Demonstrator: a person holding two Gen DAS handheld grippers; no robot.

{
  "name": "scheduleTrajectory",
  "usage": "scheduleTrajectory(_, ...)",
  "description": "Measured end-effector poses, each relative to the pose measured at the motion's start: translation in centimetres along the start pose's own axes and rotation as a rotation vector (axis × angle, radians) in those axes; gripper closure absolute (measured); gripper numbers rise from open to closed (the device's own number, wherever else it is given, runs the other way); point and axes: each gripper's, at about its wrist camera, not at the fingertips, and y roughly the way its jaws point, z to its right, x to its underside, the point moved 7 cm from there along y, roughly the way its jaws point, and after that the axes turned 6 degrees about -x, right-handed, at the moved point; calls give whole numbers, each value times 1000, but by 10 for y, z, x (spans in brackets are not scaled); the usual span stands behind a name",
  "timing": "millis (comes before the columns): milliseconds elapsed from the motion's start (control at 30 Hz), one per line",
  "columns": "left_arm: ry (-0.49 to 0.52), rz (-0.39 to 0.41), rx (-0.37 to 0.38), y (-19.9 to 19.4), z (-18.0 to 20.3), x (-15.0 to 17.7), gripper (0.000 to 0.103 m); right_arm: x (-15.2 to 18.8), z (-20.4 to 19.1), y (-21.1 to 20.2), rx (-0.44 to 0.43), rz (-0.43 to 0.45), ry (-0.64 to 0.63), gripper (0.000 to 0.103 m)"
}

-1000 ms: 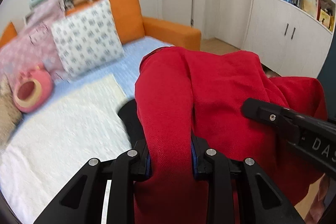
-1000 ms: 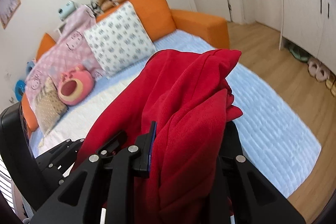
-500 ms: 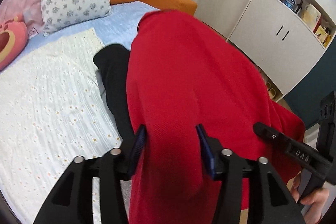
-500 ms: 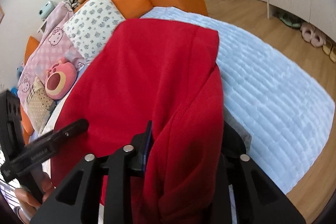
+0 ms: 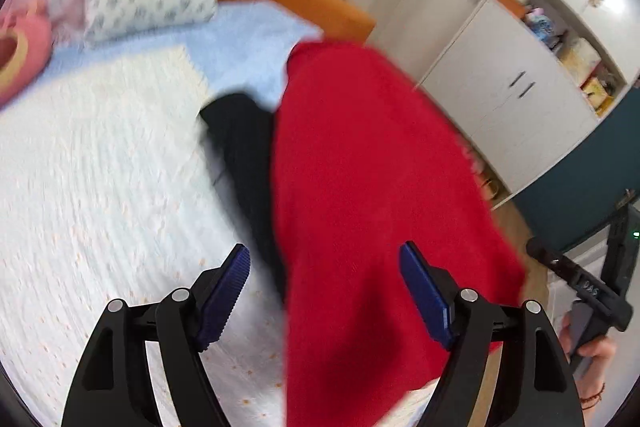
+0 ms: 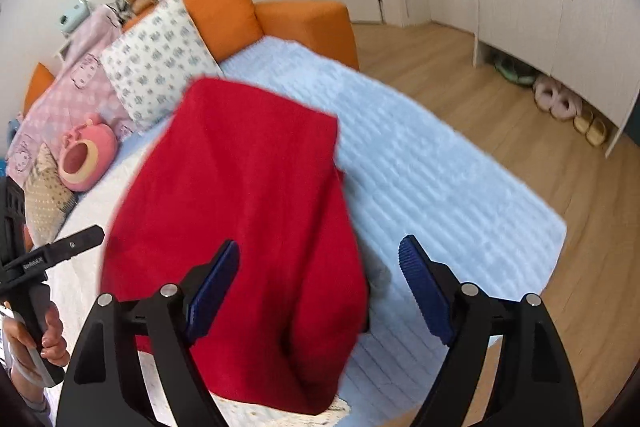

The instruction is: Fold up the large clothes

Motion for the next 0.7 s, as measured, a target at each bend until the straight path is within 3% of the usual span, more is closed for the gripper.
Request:
scheduleTrajectory(133,72,41,35,-24,44,-22,21,-16,-30,-3,-60,30,-29,23)
scheduleTrajectory(200,103,46,14,-21,56,-24,20,-20,-43,11,-79,9,-27,54)
scheduleTrajectory(300,114,11,-31,0,60,-20,20,-25,-47,36,-85,-28,4,68)
scheduleTrajectory(433,75,-57,-96,41,37,-14,21,-23,-29,66,-13,-40,61,68)
scheduleTrajectory(567,96,-38,-175,63,20,-18,19,-15,-16,94,1,-76,85,70)
scheduleTrajectory(633,20,-112,-94,88,7,-10,16,-6,-13,109,38,-93,68,70)
scheduleTrajectory(700,-69,-135,-16,106,-4,-5,12,3,-8,120,50,-76,69,70)
